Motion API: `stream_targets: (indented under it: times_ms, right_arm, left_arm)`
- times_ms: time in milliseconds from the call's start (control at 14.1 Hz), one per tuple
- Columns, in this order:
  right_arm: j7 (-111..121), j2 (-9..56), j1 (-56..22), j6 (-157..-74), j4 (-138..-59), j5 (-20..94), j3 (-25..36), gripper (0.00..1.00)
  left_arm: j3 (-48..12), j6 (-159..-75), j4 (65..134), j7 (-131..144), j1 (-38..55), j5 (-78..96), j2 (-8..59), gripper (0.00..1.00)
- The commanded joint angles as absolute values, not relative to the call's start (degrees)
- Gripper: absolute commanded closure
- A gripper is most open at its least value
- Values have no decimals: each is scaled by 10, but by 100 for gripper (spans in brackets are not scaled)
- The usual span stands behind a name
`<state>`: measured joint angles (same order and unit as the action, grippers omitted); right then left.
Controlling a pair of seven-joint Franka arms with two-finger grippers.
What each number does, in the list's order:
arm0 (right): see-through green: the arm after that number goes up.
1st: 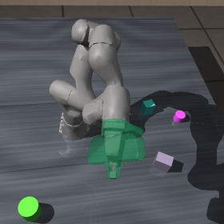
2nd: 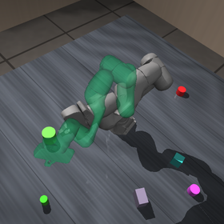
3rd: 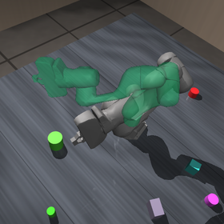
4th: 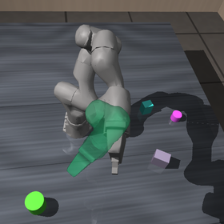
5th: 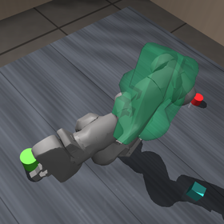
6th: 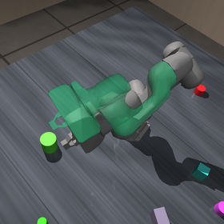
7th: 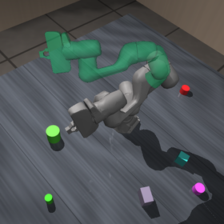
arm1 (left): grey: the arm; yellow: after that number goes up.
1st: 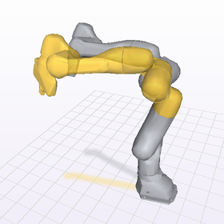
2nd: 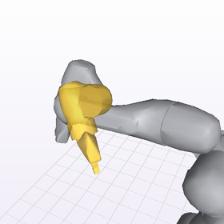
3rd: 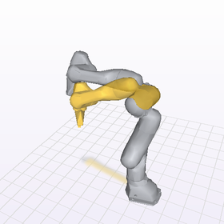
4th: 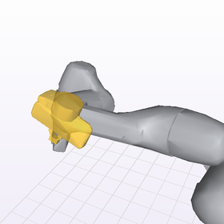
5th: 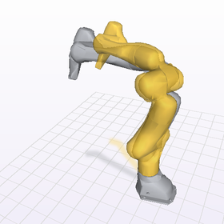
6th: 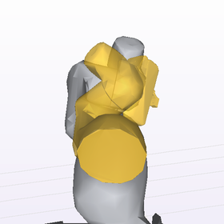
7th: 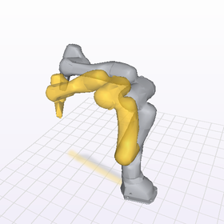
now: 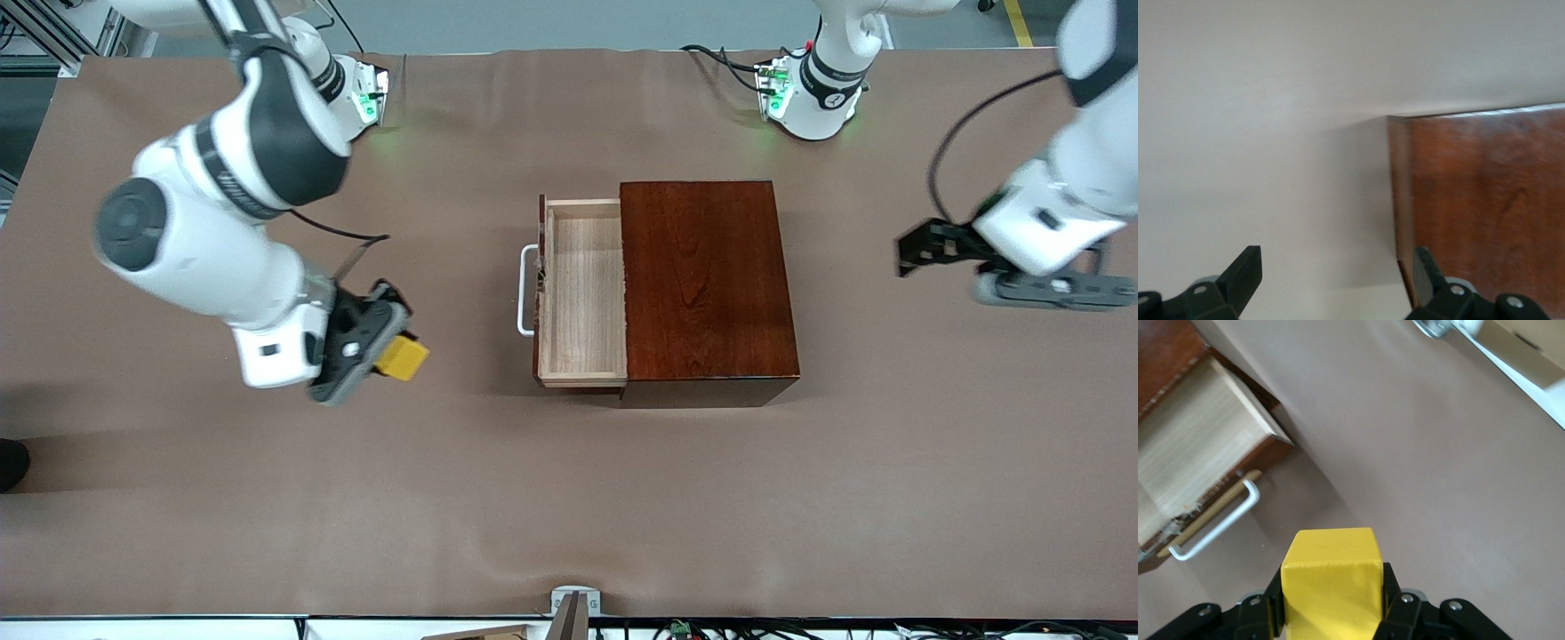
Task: Open drawer, take yellow block, close drawer
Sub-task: 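Carry the cube away with the right gripper while the left gripper reaches the drawer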
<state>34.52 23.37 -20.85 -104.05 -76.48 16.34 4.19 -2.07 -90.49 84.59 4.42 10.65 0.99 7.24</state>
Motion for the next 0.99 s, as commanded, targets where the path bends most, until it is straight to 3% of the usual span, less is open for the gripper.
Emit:
stream_targets:
  times_ms: [0,355,923]
  right_arm:
    - [333,170,-156,-1045,-842,177,33,100]
    - [236,108,-117,-1045,-926,142,42,100]
    - [159,94,-36,-1065,-998,60,47,100]
  left_arm:
    - [-84,-909,840,51,119,3,75,0]
    - [-170,-943,841,51,140,0,95,0]
    - [-178,-1026,826,39,284,-24,163,0]
